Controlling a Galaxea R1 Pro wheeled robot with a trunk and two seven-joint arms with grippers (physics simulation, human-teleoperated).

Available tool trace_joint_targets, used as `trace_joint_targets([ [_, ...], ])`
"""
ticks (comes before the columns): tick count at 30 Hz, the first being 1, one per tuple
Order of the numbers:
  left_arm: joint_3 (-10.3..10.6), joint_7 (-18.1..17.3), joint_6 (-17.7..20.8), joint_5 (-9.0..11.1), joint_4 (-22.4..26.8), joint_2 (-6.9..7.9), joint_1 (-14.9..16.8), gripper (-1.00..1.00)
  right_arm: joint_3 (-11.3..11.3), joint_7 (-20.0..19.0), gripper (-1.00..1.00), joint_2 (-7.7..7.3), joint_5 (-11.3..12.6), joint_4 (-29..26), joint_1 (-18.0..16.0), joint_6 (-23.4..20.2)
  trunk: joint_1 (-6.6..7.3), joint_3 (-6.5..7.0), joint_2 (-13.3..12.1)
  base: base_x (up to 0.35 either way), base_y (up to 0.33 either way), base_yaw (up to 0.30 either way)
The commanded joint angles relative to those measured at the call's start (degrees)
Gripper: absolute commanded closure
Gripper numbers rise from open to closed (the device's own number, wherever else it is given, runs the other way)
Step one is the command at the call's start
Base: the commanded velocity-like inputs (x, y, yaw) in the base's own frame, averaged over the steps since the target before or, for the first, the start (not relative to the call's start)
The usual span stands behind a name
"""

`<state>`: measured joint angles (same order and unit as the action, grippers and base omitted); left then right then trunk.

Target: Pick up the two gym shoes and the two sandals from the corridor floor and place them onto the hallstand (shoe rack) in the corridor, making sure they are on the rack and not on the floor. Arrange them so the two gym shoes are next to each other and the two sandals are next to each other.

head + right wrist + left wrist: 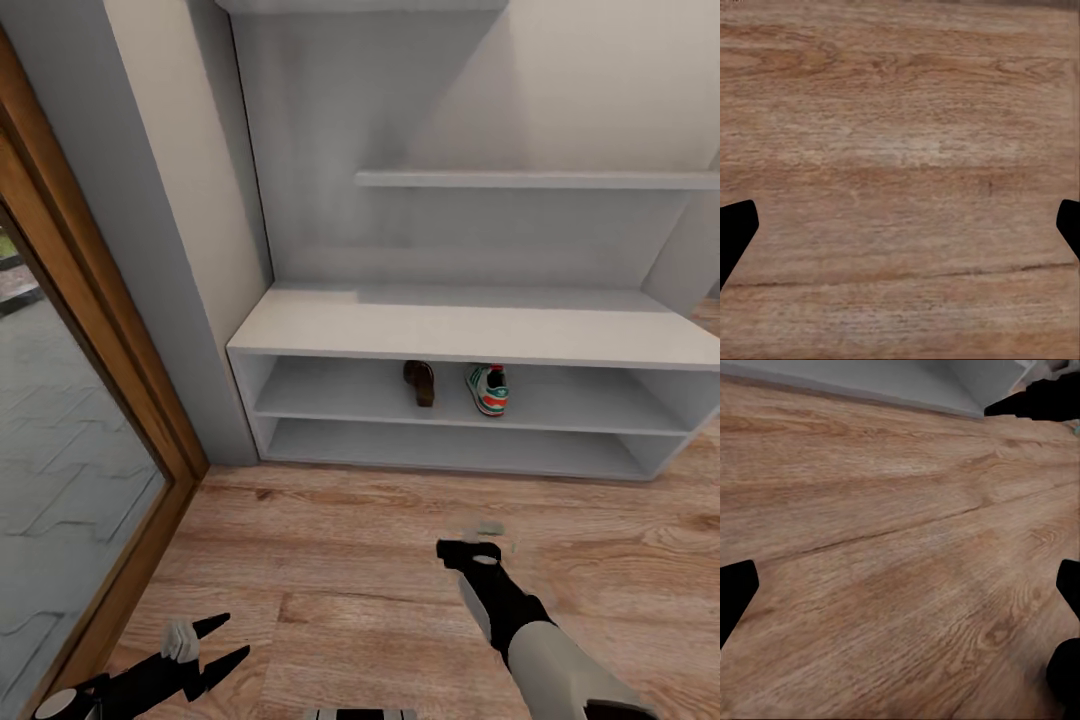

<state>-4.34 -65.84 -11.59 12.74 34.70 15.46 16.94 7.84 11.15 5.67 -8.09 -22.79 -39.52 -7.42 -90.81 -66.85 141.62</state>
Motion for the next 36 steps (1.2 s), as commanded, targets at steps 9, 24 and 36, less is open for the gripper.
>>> trace_joint_targets([
  [9, 0.09, 12.19, -1.43, -0.36, -2.62, 0.01, -0.13, -1.0, 0.28, -17.33, -1.0, -10.16, -0.7, 16.67, 4.04, 23.99, 0.01, -0.04, 0.02, 0.0, 0.0, 0.0],
  [24, 0.09, 22.1, -6.73, -0.31, -10.13, -0.45, -0.15, -1.0, 0.43, -19.53, -1.0, -12.79, -0.4, 19.5, 9.1, 31.06, 0.01, -0.02, 0.02, 0.0, 0.0, -0.016],
  [36, 0.29, 24.98, -9.79, -0.49, -11.58, -1.31, -0.15, -1.0, 0.6, -19.16, -1.0, -13.49, -0.18, 19.6, 9.55, 31.06, 0.01, 0.25, 0.02, 0.0, 0.0, -0.279],
])
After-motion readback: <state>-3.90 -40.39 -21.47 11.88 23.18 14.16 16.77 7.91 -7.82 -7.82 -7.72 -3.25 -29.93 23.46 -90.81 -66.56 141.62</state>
